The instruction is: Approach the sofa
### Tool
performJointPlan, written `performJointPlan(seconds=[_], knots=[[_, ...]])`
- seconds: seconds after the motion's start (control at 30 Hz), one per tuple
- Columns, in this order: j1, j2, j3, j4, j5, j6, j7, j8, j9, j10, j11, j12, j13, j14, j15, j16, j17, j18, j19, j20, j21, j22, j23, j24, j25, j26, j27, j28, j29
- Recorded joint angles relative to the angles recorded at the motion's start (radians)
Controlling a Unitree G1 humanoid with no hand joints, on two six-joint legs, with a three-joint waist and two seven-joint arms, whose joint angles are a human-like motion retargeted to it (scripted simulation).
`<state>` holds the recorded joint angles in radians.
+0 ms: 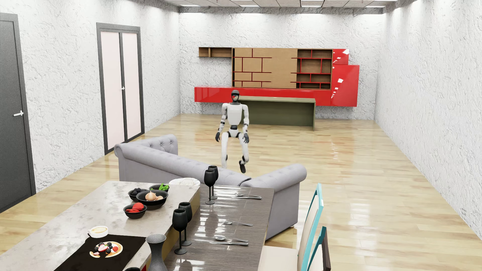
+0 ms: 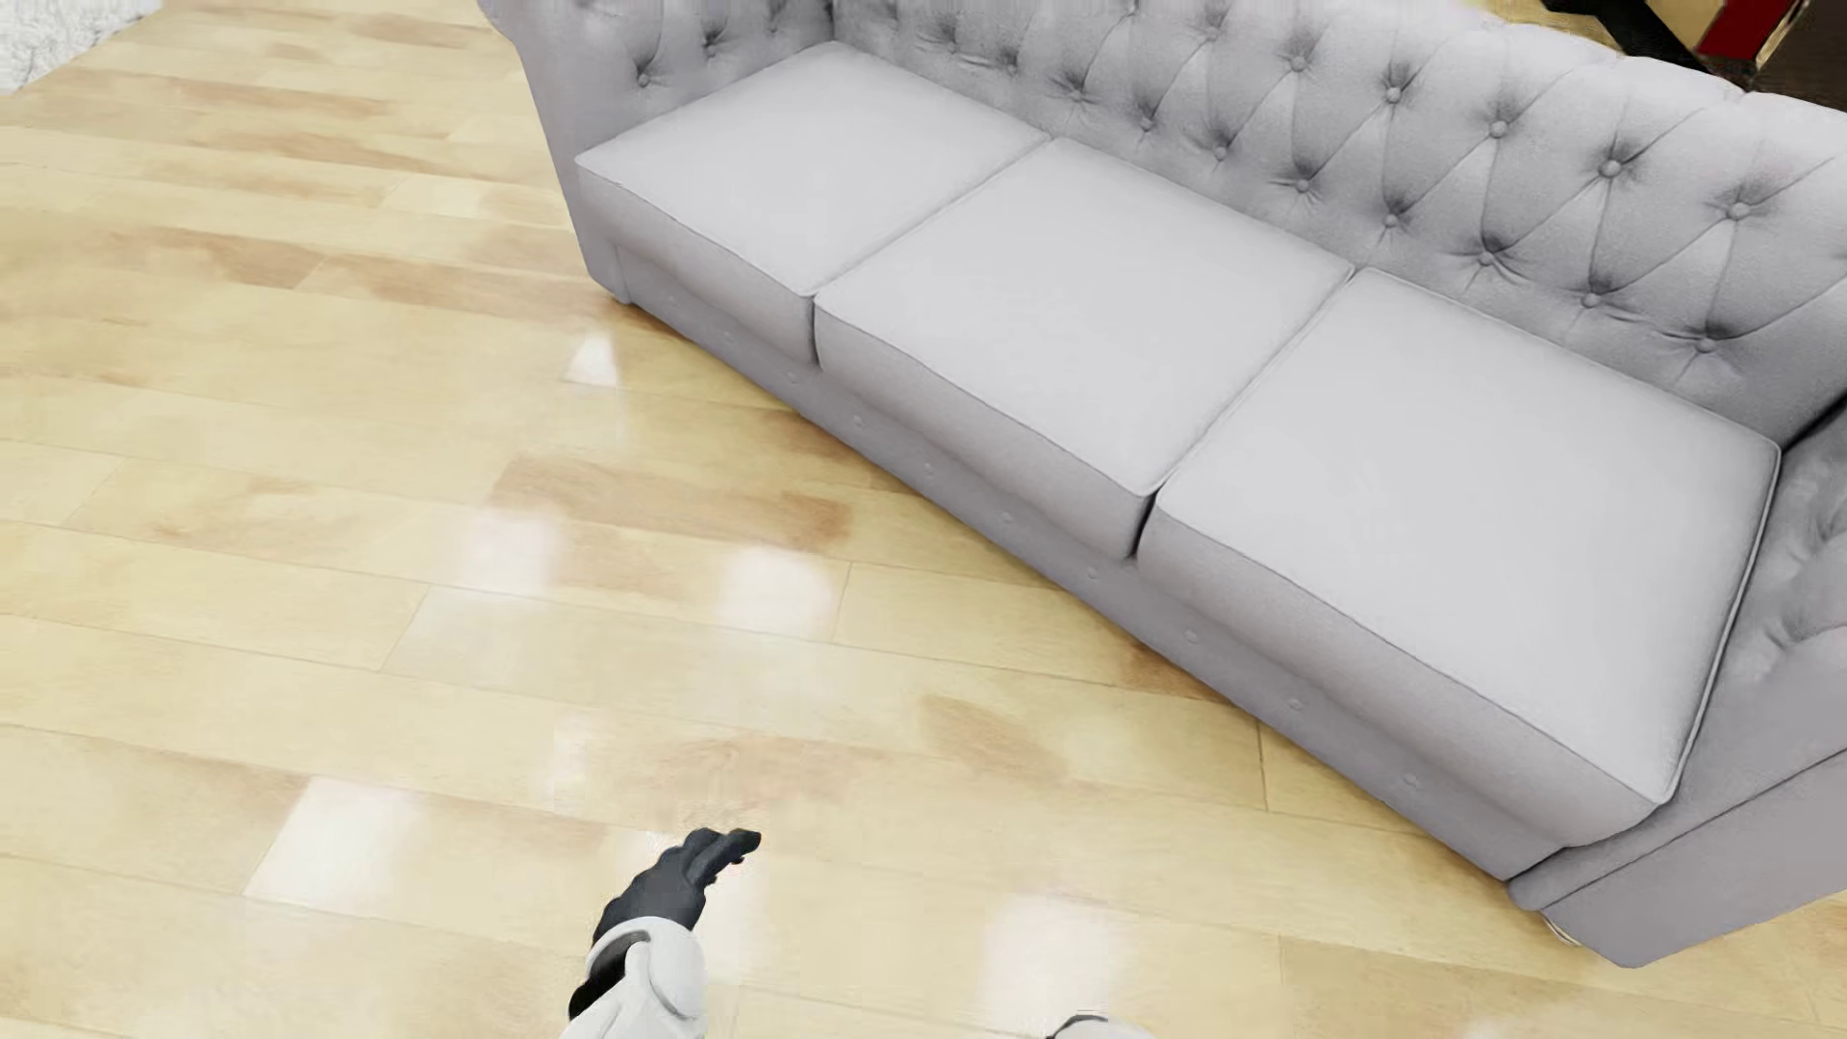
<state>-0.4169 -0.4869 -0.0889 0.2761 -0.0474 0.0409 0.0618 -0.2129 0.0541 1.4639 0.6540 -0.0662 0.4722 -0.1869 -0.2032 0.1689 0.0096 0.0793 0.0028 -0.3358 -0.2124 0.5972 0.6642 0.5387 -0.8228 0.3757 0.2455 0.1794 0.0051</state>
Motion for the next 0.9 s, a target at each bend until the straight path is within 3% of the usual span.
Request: performJointPlan(seconds=[0.03, 0.1, 0.13, 0.17, 0.2, 0.23, 0.27, 0.3, 0.33, 0.37, 0.4, 0.43, 0.47, 0.5, 0.53, 0.57, 0.63, 0.73, 0.8, 0.9], knots=[[-0.068, 0.065, 0.021, -0.01, 0.022, 0.007, 0.047, 0.009, -0.001, -0.092, -0.05, 0.005, -0.041, -0.017, 0.003, 0.03, -0.019, 0.041, -0.005, -0.076, 0.007, 0.097, -0.057, 0.028, -0.003, 0.022, -0.063, -0.111, -0.067], [-0.149, 0.184, 0.047, -0.083, 0.06, 0.009, 0.055, 0.044, -0.01, -0.418, -0.107, 0.064, -0.131, -0.011, -0.055, 0.099, -0.054, -0.053, -0.014, -0.164, 0.052, 0.221, -0.157, 0.044, 0.063, 0.007, -0.18, -0.294, -0.129], [-0.157, 0.233, 0.053, -0.102, 0.074, 0.008, 0.034, 0.059, -0.018, -0.638, -0.106, 0.111, -0.169, 0.009, -0.123, 0.132, -0.078, -0.079, -0.013, -0.172, 0.075, 0.25, -0.197, 0.032, 0.115, 0.007, -0.236, -0.333, -0.119], [-0.137, 0.268, 0.056, -0.099, 0.084, 0.009, 0.025, 0.08, -0.025, -0.875, -0.08, 0.163, -0.212, 0.05, -0.194, 0.149, -0.096, -0.091, -0.006, -0.171, 0.099, 0.259, -0.241, 0.023, 0.162, 0.019, -0.269, -0.334, -0.101], [-0.121, 0.284, 0.059, -0.082, 0.087, 0.014, 0.041, 0.111, -0.028, -1.024, -0.016, 0.225, -0.252, 0.193, -0.262, 0.155, -0.114, -0.056, 0.008, -0.153, 0.119, 0.252, -0.291, 0.012, 0.203, 0.027, -0.289, -0.3, -0.092], [-0.122, 0.269, 0.063, -0.069, 0.064, 0.014, 0.086, 0.149, -0.024, -0.983, 0.1, 0.289, -0.287, 0.245, -0.316, 0.137, -0.137, -0.046, 0.027, -0.121, 0.124, 0.245, -0.342, -0.008, 0.227, 0.028, -0.303, -0.237, -0.095], [-0.119, 0.222, 0.067, -0.059, 0.038, 0.006, 0.134, 0.192, -0.017, -0.877, 0.266, 0.33, -0.311, 0.167, -0.288, 0.1, -0.149, -0.035, 0.05, -0.084, 0.12, 0.26, -0.377, -0.039, 0.24, 0.036, -0.313, -0.167, -0.124], [-0.106, 0.167, 0.074, -0.059, 0.03, -0.008, 0.156, 0.233, -0.012, -0.81, 0.41, 0.33, -0.327, 0.109, -0.166, 0.064, -0.136, -0.043, 0.072, -0.061, 0.11, 0.297, -0.372, -0.065, 0.25, 0.062, -0.305, -0.129, -0.175], [-0.069, 0.123, 0.082, -0.064, 0.008, -0.02, 0.177, 0.237, -0.014, -0.812, 0.494, 0.307, -0.338, 0.078, -0.059, 0.045, -0.102, -0.052, 0.163, -0.07, 0.094, 0.341, -0.321, -0.07, 0.251, 0.088, -0.268, -0.148, -0.221], [-0.019, 0.096, 0.088, -0.077, -0.04, -0.03, 0.199, 0.215, -0.019, -0.859, 0.513, 0.275, -0.355, 0.071, -0.066, 0.037, -0.075, -0.059, 0.198, -0.111, 0.089, 0.365, -0.24, -0.046, 0.235, 0.099, -0.202, -0.21, -0.227], [0.035, 0.08, 0.092, -0.095, -0.088, -0.038, 0.217, 0.181, -0.027, -0.926, 0.483, 0.242, -0.377, 0.078, -0.103, 0.04, -0.068, -0.065, 0.14, -0.156, 0.112, 0.355, -0.149, -0.011, 0.194, 0.089, -0.13, -0.268, -0.172], [0.08, 0.073, 0.093, -0.111, -0.124, -0.044, 0.228, 0.144, -0.035, -0.986, 0.415, 0.213, -0.395, 0.083, -0.147, 0.049, -0.081, -0.069, 0.084, -0.174, 0.159, 0.316, -0.063, 0.011, 0.128, 0.062, -0.091, -0.284, -0.067], [0.108, 0.078, 0.094, -0.122, -0.148, -0.049, 0.233, 0.108, -0.042, -1.017, 0.307, 0.189, -0.403, 0.078, -0.186, 0.055, -0.098, -0.075, 0.068, -0.162, 0.201, 0.26, 0.006, 0.011, 0.064, 0.033, -0.085, -0.257, 0.041], [0.12, 0.085, 0.093, -0.127, -0.146, -0.052, 0.23, 0.104, -0.047, -1.023, 0.167, 0.165, -0.403, 0.062, -0.177, 0.05, -0.099, -0.08, 0.092, -0.127, 0.206, 0.206, 0.06, 0.005, 0.028, 0.001, -0.085, -0.206, 0.1], [0.125, 0.108, 0.093, -0.133, -0.147, -0.058, 0.226, 0.087, -0.052, -1.02, -0.016, 0.143, -0.392, 0.045, -0.118, 0.054, -0.082, -0.086, 0.126, -0.083, 0.175, 0.157, 0.088, -0.009, 0.03, -0.044, -0.065, -0.157, 0.088], [0.132, 0.142, 0.094, -0.135, -0.148, -0.065, 0.221, 0.046, -0.056, -1.031, -0.12, 0.117, -0.376, 0.037, -0.049, 0.055, -0.058, -0.09, 0.082, -0.041, 0.127, 0.108, 0.107, -0.028, 0.052, -0.07, -0.044, -0.112, 0.024], [0.144, 0.177, 0.091, -0.139, -0.153, -0.078, 0.218, 0.028, -0.06, -1.023, -0.152, 0.092, -0.349, 0.03, -0.065, 0.022, -0.024, -0.1, 0.071, 0.088, 0.071, 0.03, 0.164, -0.07, 0.074, -0.086, -0.006, -0.021, -0.076], [0.175, 0.233, 0.086, -0.124, -0.134, -0.078, 0.206, 0.002, -0.066, -1.042, -0.206, 0.076, -0.316, 0.026, -0.05, -0.056, -0.045, -0.119, 0.065, 0.231, 0.112, -0.015, 0.208, -0.106, 0.039, -0.089, 0.013, 0.105, 0.05], [0.201, 0.294, 0.082, -0.112, -0.106, -0.072, 0.188, -0.028, -0.073, -1.08, -0.295, 0.054, -0.28, 0.015, -0.046, -0.042, -0.07, -0.131, 0.057, 0.154, 0.129, 0.008, 0.159, -0.06, 0.036, -0.093, -0.03, 0.059, 0.053], [0.209, 0.34, 0.07, -0.089, -0.071, -0.057, 0.169, -0.053, -0.081, -1.096, -0.374, 0.053, -0.259, -0.001, -0.043, -0.01, -0.061, -0.147, 0.055, 0.022, 0.092, 0.1, 0.13, -0.007, 0.068, -0.093, -0.034, -0.113, -0.059]])
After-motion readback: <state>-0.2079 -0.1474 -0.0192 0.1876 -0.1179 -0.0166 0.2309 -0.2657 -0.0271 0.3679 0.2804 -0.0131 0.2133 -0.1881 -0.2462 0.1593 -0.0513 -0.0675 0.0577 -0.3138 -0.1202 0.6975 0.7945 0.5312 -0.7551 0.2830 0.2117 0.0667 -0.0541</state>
